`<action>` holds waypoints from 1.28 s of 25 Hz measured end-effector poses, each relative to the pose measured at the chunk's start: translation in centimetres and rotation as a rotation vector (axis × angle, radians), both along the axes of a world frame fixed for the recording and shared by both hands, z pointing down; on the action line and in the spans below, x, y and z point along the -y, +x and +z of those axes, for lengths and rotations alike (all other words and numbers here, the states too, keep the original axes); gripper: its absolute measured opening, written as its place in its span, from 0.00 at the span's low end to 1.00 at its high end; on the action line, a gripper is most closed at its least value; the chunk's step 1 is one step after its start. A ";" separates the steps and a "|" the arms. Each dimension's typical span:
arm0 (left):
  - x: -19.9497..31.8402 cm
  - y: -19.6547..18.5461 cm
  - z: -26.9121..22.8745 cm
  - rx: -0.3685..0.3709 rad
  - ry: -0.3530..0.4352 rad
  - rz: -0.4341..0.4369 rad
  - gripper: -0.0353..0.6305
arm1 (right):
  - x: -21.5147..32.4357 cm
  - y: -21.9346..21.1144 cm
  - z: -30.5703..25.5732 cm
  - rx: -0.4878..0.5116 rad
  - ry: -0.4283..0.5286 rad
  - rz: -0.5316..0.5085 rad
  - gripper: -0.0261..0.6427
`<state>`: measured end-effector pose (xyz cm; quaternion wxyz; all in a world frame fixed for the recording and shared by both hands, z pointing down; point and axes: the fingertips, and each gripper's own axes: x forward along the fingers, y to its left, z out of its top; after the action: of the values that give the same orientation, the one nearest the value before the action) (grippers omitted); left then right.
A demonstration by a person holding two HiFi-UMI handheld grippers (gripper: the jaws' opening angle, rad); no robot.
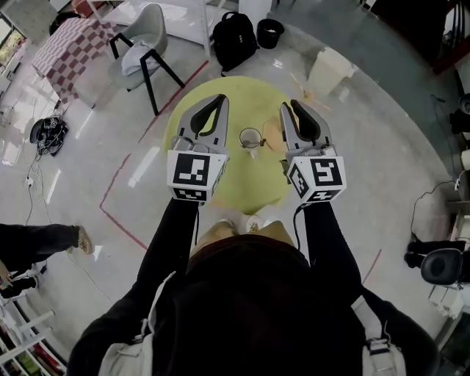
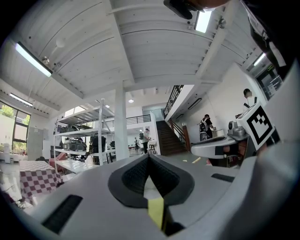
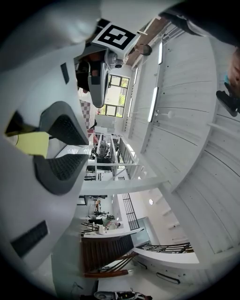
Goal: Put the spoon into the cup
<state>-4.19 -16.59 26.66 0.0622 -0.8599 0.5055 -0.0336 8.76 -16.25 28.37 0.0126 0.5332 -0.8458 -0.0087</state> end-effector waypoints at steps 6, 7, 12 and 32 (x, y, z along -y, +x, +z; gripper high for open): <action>-0.2 0.1 -0.3 0.009 0.001 -0.001 0.08 | -0.7 -0.1 -0.9 -0.026 0.031 -0.025 0.08; -0.3 0.1 -0.3 0.010 0.002 -0.001 0.08 | -0.7 -0.1 -0.8 -0.029 0.030 -0.025 0.08; -0.7 -0.3 -0.6 0.012 0.003 -0.007 0.08 | -0.8 -0.4 -0.8 -0.026 0.026 -0.026 0.08; -1.4 -0.4 -1.0 0.007 0.010 -0.019 0.08 | -1.7 -0.4 -1.3 -0.042 0.060 -0.005 0.08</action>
<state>-4.57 -15.19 25.71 0.0681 -0.8547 0.5135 -0.0348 8.33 -14.56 27.07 0.0145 0.5311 -0.8460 -0.0454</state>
